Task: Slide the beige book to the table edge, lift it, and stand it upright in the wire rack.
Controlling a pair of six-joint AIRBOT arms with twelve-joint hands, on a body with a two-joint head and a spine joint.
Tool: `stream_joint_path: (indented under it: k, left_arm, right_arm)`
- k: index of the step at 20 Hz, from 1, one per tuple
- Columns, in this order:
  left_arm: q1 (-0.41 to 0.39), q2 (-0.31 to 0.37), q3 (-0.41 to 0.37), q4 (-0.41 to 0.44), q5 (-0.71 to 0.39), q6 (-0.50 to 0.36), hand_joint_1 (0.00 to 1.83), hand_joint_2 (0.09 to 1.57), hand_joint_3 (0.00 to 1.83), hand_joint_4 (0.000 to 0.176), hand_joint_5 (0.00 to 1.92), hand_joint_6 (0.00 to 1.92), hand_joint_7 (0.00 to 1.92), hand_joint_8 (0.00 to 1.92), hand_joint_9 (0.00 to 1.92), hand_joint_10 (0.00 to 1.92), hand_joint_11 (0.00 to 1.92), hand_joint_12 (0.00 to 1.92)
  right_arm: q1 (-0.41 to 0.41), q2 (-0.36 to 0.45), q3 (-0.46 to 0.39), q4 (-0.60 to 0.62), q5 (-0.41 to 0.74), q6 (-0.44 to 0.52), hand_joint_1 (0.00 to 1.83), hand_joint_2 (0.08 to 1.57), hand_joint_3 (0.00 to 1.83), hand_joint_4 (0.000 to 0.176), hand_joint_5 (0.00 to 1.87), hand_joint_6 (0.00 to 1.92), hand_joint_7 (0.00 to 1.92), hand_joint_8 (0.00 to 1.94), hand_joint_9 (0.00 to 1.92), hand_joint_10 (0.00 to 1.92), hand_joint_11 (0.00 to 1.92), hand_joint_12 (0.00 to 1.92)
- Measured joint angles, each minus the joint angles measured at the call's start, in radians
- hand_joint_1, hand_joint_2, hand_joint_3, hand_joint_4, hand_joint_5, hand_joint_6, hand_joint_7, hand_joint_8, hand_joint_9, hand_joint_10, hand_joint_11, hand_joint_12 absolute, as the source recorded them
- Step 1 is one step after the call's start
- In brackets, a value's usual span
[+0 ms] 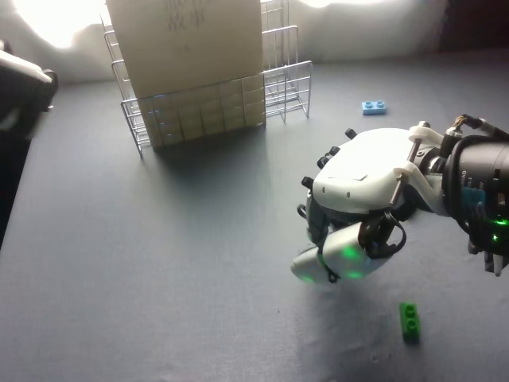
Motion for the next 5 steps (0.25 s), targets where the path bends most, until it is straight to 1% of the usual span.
stream_joint_path:
  k: [1,2,3,4,5]
  left_arm:
    - [0.0,0.0,0.0,0.004,0.001,0.002,0.69,0.98,0.0,0.0,0.69,1.92,0.84,1.92,0.92,1.92,0.98,1.92]
    - [0.0,0.002,0.0,0.006,0.001,0.002,0.66,0.99,0.0,0.0,0.89,1.92,1.05,1.92,1.11,1.92,1.16,1.92]
    - [0.0,0.002,-0.002,0.003,0.001,0.002,0.55,1.06,0.01,0.0,1.15,1.92,1.27,1.92,1.3,1.92,1.32,1.92]
    - [0.0,0.002,-0.004,0.003,0.002,0.003,0.52,1.09,0.0,0.0,1.35,1.92,1.44,1.92,1.46,1.92,1.48,1.92]
    - [0.0,0.002,-0.006,0.002,0.001,0.002,0.52,1.15,0.01,0.0,1.53,1.92,1.57,1.92,1.59,1.92,1.61,1.92]
  right_arm:
    - [0.0,-0.001,-0.001,0.0,0.002,0.0,0.19,1.25,0.0,0.0,0.78,1.76,0.89,1.84,0.82,1.87,0.62,1.91]
    - [0.0,-0.002,-0.001,0.0,0.002,0.0,0.19,1.25,0.0,0.0,0.81,1.89,0.91,1.92,0.86,1.91,0.68,1.92]
    - [0.0,-0.002,-0.001,-0.001,0.001,0.0,0.2,1.25,0.0,0.0,0.86,1.91,0.98,1.94,0.97,1.92,0.84,1.92]
    - [0.0,-0.002,-0.001,-0.001,-0.002,0.0,0.2,1.26,0.0,0.0,0.9,1.92,1.02,1.94,1.04,1.92,0.97,1.92]
    - [0.0,-0.002,-0.001,-0.001,-0.005,0.0,0.17,1.29,0.01,0.0,1.05,1.92,1.18,1.94,1.22,1.92,1.23,1.92]
